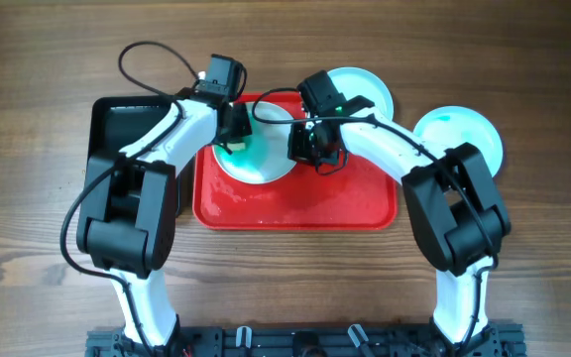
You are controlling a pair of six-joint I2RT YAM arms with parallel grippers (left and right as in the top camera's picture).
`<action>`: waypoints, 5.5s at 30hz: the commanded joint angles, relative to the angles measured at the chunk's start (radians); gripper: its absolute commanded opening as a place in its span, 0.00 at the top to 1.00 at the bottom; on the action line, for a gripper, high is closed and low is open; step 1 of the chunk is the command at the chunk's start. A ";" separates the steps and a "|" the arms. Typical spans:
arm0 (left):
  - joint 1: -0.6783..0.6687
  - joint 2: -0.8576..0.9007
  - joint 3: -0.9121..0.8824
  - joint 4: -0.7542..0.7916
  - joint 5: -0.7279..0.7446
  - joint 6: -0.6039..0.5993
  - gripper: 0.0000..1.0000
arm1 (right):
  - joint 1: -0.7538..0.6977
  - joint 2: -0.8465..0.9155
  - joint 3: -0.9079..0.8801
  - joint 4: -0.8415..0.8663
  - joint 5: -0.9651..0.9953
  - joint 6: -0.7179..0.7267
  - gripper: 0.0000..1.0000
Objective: Clean dirty plates on tray and stack at the side
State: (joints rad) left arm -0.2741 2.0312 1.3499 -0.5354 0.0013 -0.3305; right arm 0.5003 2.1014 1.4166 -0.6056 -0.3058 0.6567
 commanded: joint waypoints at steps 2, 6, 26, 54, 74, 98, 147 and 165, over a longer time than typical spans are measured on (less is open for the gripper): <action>-0.023 0.045 -0.018 0.016 0.384 0.285 0.96 | 0.007 0.022 0.003 -0.013 0.004 -0.038 0.96; -0.023 0.045 -0.018 -0.119 0.489 0.431 0.96 | 0.007 0.022 0.003 -0.008 -0.011 -0.055 0.96; -0.023 0.045 0.001 0.002 -0.037 -0.266 0.96 | 0.007 0.022 0.003 -0.006 -0.011 -0.055 0.96; -0.023 -0.030 0.040 -0.189 0.443 0.321 0.96 | 0.007 0.022 0.003 -0.006 -0.014 -0.054 0.96; 0.223 -0.203 0.333 -0.602 -0.042 -0.066 0.96 | 0.009 -0.071 0.006 -0.063 -0.018 -0.173 0.96; 0.334 -0.202 0.267 -0.604 -0.042 -0.068 0.96 | 0.564 -0.370 -0.001 -0.267 1.773 -0.310 0.96; 0.204 -0.202 0.267 -0.572 -0.043 -0.067 0.96 | -0.879 -0.485 -0.206 -0.235 0.333 -0.260 0.96; 0.204 -0.202 0.267 -0.572 -0.043 -0.067 0.96 | -0.752 -0.472 -0.290 -0.025 0.030 -0.424 0.53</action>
State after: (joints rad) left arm -0.0658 1.8271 1.6238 -1.1107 -0.0536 -0.3840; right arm -0.3225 1.6325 1.0428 -0.6292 -0.1215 0.3000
